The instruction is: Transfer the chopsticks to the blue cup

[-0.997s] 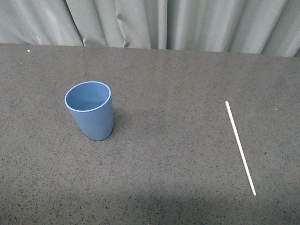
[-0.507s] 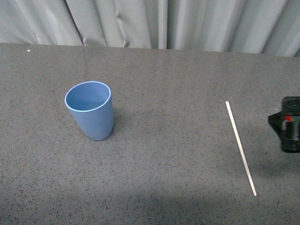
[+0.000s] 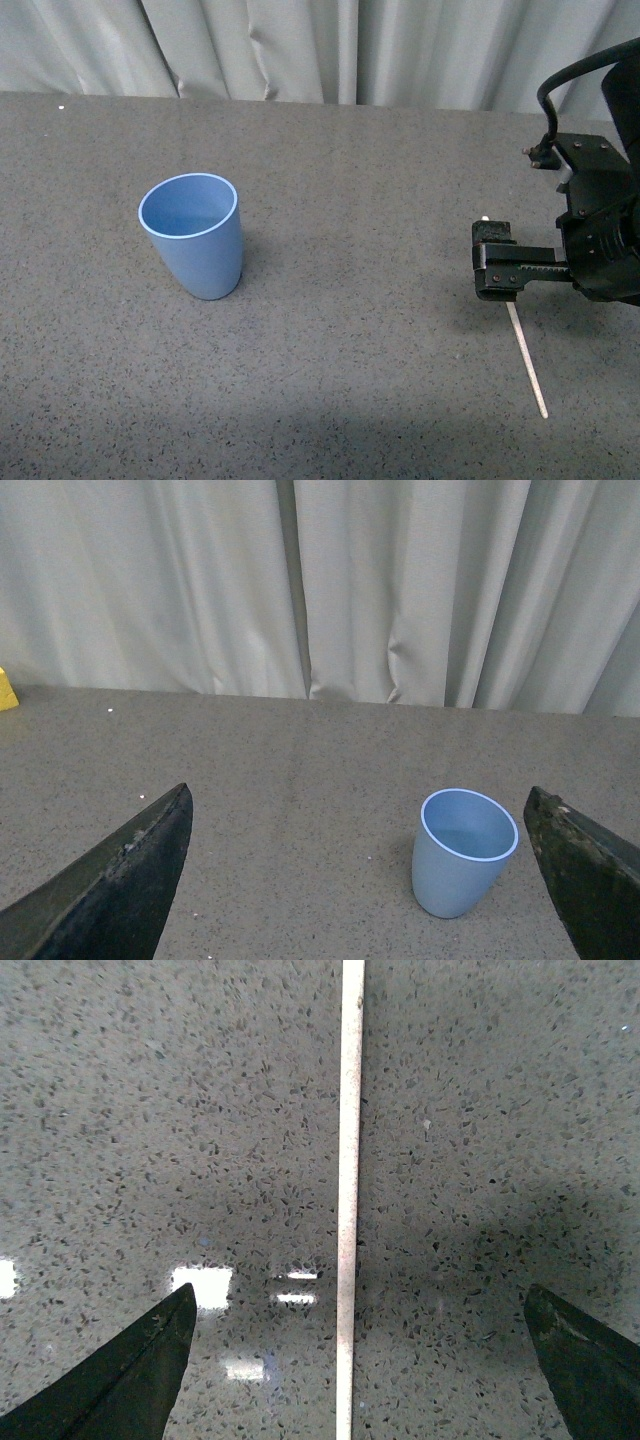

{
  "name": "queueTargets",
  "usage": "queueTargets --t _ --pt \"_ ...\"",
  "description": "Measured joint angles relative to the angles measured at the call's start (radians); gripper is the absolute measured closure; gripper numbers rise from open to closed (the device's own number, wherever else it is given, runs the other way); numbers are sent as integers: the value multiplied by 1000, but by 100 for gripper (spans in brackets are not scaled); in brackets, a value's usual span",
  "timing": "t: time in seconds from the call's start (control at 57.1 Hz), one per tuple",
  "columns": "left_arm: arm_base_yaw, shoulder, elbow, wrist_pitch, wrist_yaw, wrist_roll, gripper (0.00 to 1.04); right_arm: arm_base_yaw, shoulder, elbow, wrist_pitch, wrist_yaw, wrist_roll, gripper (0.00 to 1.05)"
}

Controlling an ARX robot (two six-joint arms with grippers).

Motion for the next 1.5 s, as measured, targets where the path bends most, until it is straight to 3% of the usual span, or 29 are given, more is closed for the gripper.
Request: queueTargets --t 0.367,0.805,0.98,1.085,1.365,1.505 --pt "0 0 0 0 0 0 7 4 124 98 -80 -12 21 10" --pt "0 0 0 0 0 0 7 3 161 143 -119 6 23 68" --pt "0 0 0 0 0 0 7 2 163 143 -126 4 32 98" --pt "0 0 0 0 0 0 7 2 160 141 -120 -1 40 104" --pt "0 0 0 0 0 0 7 28 17 -3 196 -56 27 104" --pt "0 0 0 0 0 0 7 78 -90 -31 491 -134 6 104"
